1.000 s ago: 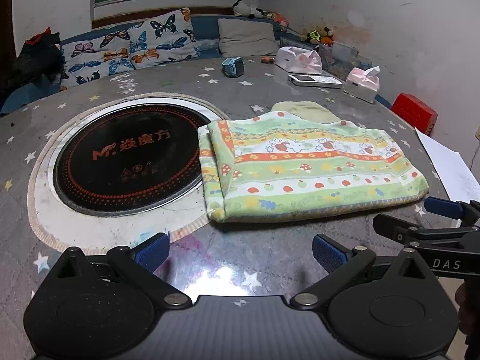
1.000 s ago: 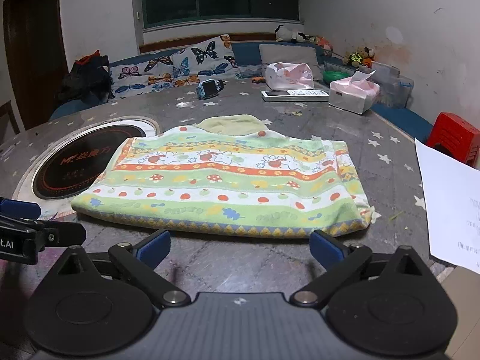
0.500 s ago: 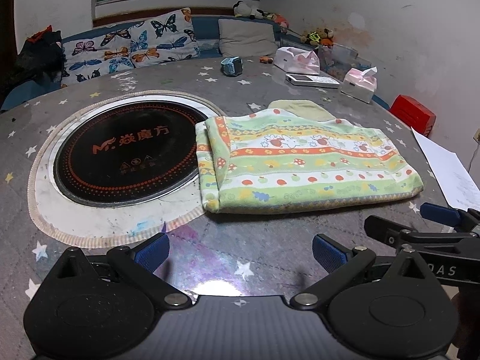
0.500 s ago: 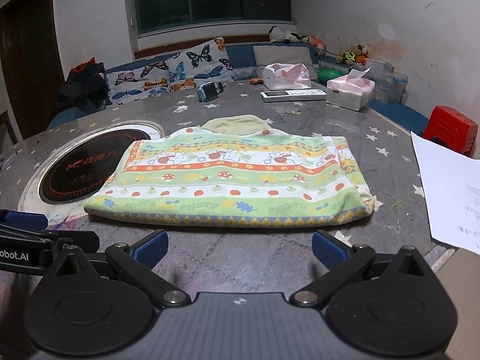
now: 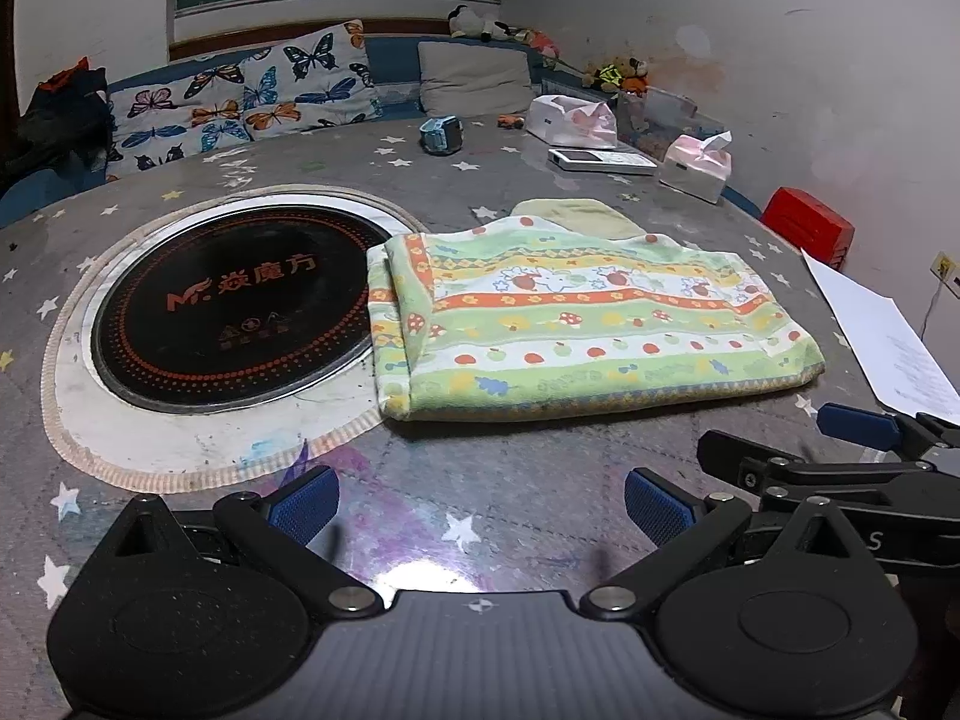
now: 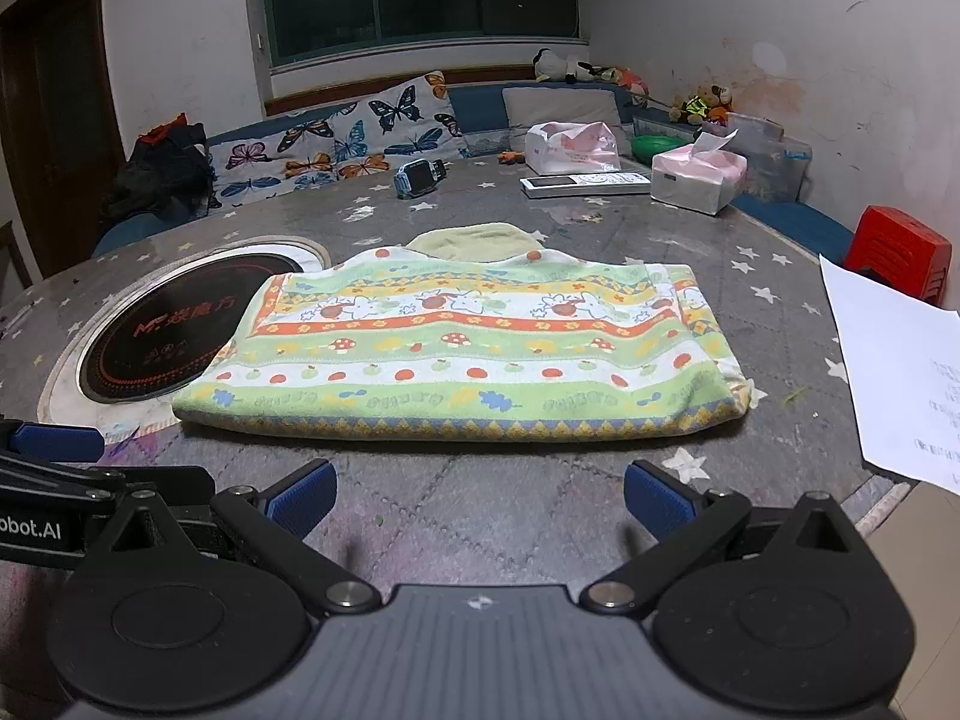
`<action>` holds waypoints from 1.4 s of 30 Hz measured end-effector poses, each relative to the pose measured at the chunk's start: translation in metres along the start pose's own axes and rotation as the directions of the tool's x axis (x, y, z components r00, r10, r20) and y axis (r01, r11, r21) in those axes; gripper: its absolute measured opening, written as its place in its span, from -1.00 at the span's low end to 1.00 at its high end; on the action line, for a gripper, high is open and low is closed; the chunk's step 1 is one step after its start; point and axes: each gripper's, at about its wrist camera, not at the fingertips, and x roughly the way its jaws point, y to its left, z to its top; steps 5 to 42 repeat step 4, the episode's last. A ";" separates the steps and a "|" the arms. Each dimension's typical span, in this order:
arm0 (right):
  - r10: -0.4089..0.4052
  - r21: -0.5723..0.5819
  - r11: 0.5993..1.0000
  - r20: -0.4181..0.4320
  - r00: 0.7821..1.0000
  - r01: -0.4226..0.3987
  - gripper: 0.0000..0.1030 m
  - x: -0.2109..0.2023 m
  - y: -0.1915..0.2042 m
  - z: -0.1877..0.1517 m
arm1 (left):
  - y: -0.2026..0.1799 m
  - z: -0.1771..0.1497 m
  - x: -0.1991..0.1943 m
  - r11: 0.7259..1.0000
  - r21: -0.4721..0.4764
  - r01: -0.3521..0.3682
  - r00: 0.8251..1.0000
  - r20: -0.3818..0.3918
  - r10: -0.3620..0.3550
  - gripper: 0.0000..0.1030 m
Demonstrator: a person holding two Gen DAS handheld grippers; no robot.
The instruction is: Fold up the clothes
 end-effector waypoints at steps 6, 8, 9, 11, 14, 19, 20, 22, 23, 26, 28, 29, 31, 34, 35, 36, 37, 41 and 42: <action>-0.003 0.000 1.000 0.001 1.000 0.003 1.00 0.000 0.001 -0.001 | 0.000 0.001 -0.001 1.000 -0.001 0.003 1.000 0.000 -0.003 1.00; -0.003 0.000 1.000 0.001 1.000 0.003 1.00 0.000 0.001 -0.001 | 0.000 0.001 -0.001 1.000 -0.001 0.003 1.000 0.000 -0.003 1.00; -0.003 0.000 1.000 0.001 1.000 0.003 1.00 0.000 0.001 -0.001 | 0.000 0.001 -0.001 1.000 -0.001 0.003 1.000 0.000 -0.003 1.00; -0.003 0.000 1.000 0.001 1.000 0.003 1.00 0.000 0.001 -0.001 | 0.000 0.001 -0.001 1.000 -0.001 0.003 1.000 0.000 -0.003 1.00; -0.003 0.000 1.000 0.001 1.000 0.003 1.00 0.000 0.001 -0.001 | 0.000 0.001 -0.001 1.000 -0.001 0.003 1.000 0.000 -0.003 1.00; -0.003 0.000 1.000 0.001 1.000 0.003 1.00 0.000 0.001 -0.001 | 0.000 0.001 -0.001 1.000 -0.001 0.003 1.000 0.000 -0.003 1.00; -0.003 0.000 1.000 0.001 1.000 0.003 1.00 0.000 0.001 -0.001 | 0.000 0.001 -0.001 1.000 -0.001 0.003 1.000 0.000 -0.003 1.00; -0.003 0.000 1.000 0.001 1.000 0.003 1.00 0.000 0.001 -0.001 | 0.000 0.001 -0.001 1.000 -0.001 0.003 1.000 0.000 -0.003 1.00; -0.003 0.000 1.000 0.001 1.000 0.003 1.00 0.000 0.001 -0.001 | 0.000 0.001 -0.001 1.000 -0.001 0.003 1.000 0.000 -0.003 1.00; -0.003 0.000 1.000 0.001 1.000 0.003 1.00 0.000 0.001 -0.001 | 0.000 0.001 -0.001 1.000 -0.001 0.003 1.000 0.000 -0.003 1.00; -0.003 0.000 1.000 0.001 1.000 0.003 1.00 0.000 0.001 -0.001 | 0.000 0.001 -0.001 1.000 -0.001 0.003 1.000 0.000 -0.003 1.00; -0.003 0.000 1.000 0.001 1.000 0.003 1.00 0.000 0.001 -0.001 | 0.000 0.001 -0.001 1.000 -0.001 0.003 1.000 0.000 -0.003 1.00; -0.003 0.000 1.000 0.001 1.000 0.003 1.00 0.000 0.001 -0.001 | 0.000 0.001 -0.001 1.000 -0.001 0.003 1.000 0.000 -0.003 1.00; -0.003 0.000 1.000 0.001 1.000 0.003 1.00 0.000 0.001 -0.001 | 0.000 0.001 -0.001 1.000 -0.001 0.003 1.000 0.000 -0.003 1.00; -0.003 0.000 1.000 0.001 1.000 0.003 1.00 0.000 0.001 -0.001 | 0.000 0.001 -0.001 1.000 -0.001 0.003 1.000 0.000 -0.003 1.00; -0.003 0.000 1.000 0.001 1.000 0.003 1.00 0.000 0.001 -0.001 | 0.000 0.001 -0.001 1.000 -0.001 0.003 1.000 0.000 -0.003 1.00; -0.003 0.000 1.000 0.001 1.000 0.003 1.00 0.000 0.001 -0.001 | 0.000 0.001 -0.001 1.000 -0.001 0.003 1.000 0.000 -0.003 1.00; -0.003 0.000 1.000 0.001 1.000 0.003 1.00 0.000 0.001 -0.001 | 0.000 0.001 -0.001 1.000 -0.001 0.003 1.000 0.000 -0.003 1.00; -0.003 0.000 1.000 0.001 1.000 0.003 1.00 0.000 0.001 -0.001 | 0.000 0.001 -0.001 1.000 -0.001 0.003 1.000 0.000 -0.003 1.00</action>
